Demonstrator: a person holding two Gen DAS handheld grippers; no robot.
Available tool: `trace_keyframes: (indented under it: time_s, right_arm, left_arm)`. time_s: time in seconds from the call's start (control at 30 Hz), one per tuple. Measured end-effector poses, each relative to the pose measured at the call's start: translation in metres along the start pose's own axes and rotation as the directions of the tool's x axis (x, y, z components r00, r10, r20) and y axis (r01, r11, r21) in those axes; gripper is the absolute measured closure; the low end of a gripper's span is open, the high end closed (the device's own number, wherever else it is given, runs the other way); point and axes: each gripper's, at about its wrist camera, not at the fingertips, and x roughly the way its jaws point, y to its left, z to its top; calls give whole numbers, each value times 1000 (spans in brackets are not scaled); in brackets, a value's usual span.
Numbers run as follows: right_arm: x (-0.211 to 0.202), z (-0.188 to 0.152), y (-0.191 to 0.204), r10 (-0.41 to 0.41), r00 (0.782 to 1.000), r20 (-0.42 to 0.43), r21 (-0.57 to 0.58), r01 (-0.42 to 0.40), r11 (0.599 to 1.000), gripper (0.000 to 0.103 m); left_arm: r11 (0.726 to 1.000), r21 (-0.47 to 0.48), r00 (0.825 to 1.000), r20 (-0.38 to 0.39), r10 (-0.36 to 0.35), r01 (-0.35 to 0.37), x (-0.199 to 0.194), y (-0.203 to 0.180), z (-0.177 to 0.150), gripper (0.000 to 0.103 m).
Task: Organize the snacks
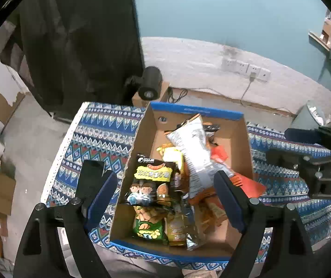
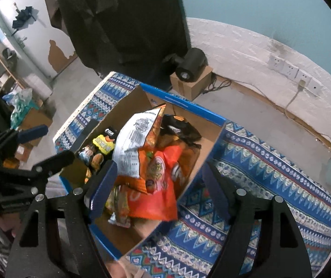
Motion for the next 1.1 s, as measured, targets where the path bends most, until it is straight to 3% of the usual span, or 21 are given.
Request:
trace_keyframes:
  time_s: [0.4, 0.53, 0.63, 1.1]
  right_arm:
    - [-35, -24, -12, -12, 998, 58, 14, 12, 1000, 26]
    - [-43, -30, -13, -17, 997, 74, 10, 16, 1000, 26]
    - [-49, -35, -13, -42, 995, 95, -9, 43, 999, 26]
    - [-59, -50, -29, -54, 991, 126, 22, 51, 998, 26]
  left_arm:
    - [998, 47, 996, 83, 30, -34, -31, -22, -11, 14]
    - [997, 61, 995, 98, 35, -41, -36, -29, -15, 5]
    - [996, 69, 993, 107, 42, -50, -39, -35, -19, 4]
    - [996, 87, 990, 138, 13, -26, -51, -49, -20, 2]
